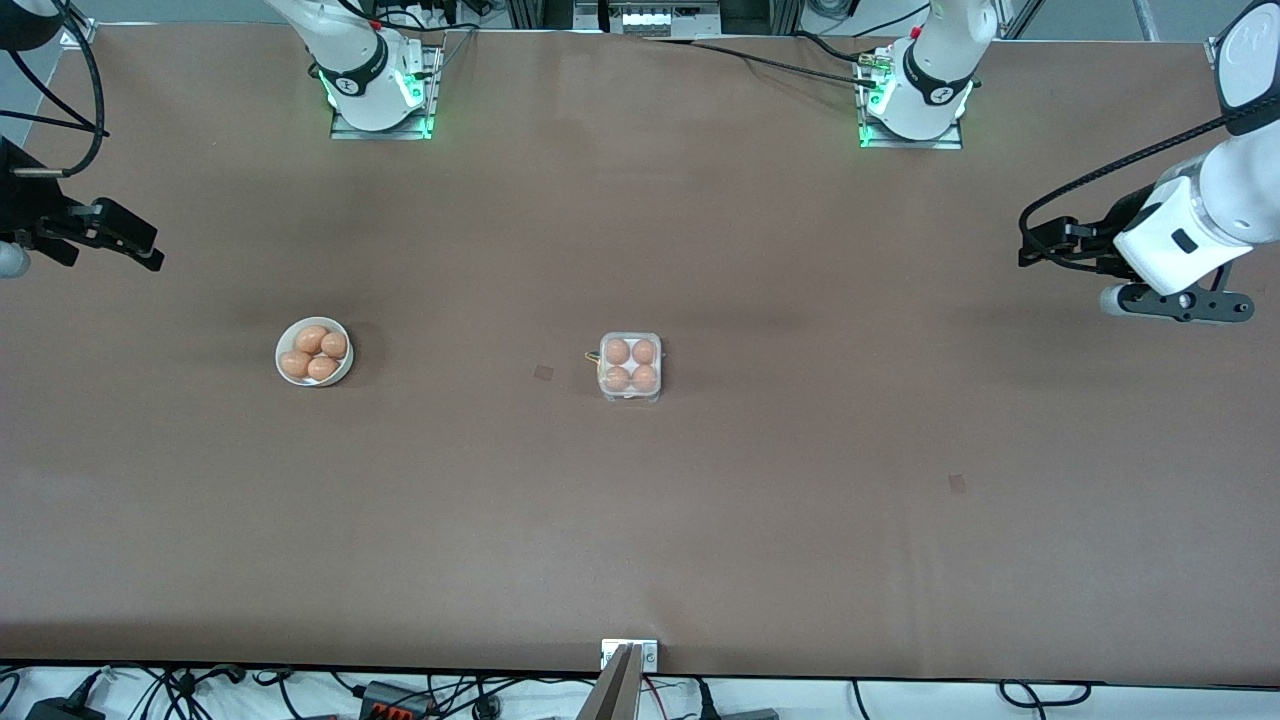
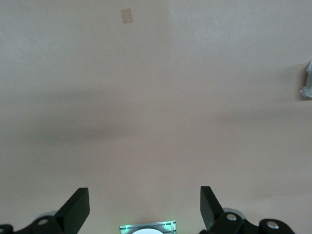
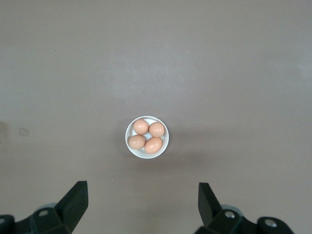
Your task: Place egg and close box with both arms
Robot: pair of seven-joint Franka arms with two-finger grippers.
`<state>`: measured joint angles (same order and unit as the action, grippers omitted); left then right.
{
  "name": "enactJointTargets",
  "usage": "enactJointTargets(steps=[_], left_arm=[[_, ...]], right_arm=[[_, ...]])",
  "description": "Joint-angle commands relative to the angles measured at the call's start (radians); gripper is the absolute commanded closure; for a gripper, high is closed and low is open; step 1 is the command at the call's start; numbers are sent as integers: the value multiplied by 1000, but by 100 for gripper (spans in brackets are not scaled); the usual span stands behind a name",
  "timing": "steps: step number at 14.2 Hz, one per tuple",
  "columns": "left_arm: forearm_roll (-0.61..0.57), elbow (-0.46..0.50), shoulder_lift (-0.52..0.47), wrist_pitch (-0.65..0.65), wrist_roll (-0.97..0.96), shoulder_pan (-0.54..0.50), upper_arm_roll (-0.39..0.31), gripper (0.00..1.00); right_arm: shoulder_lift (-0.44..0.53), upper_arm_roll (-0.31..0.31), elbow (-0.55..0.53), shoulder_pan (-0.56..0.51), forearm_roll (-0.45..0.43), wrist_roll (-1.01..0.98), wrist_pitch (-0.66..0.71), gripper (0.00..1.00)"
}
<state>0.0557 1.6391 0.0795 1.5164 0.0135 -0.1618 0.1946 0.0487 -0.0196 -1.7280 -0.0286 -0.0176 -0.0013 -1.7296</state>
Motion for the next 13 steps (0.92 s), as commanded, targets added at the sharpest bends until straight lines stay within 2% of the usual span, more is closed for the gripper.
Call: enactJointTargets(steps=[1,13], left_arm=[[-7,-70,23,-5,13,-41,2,0],[-20,-79,31,-7,0,-39,14,0]], right_arm=[[28,-11,-1,12,-5,15,36,0],[22,-10,-50,12,4,0,-28,0]])
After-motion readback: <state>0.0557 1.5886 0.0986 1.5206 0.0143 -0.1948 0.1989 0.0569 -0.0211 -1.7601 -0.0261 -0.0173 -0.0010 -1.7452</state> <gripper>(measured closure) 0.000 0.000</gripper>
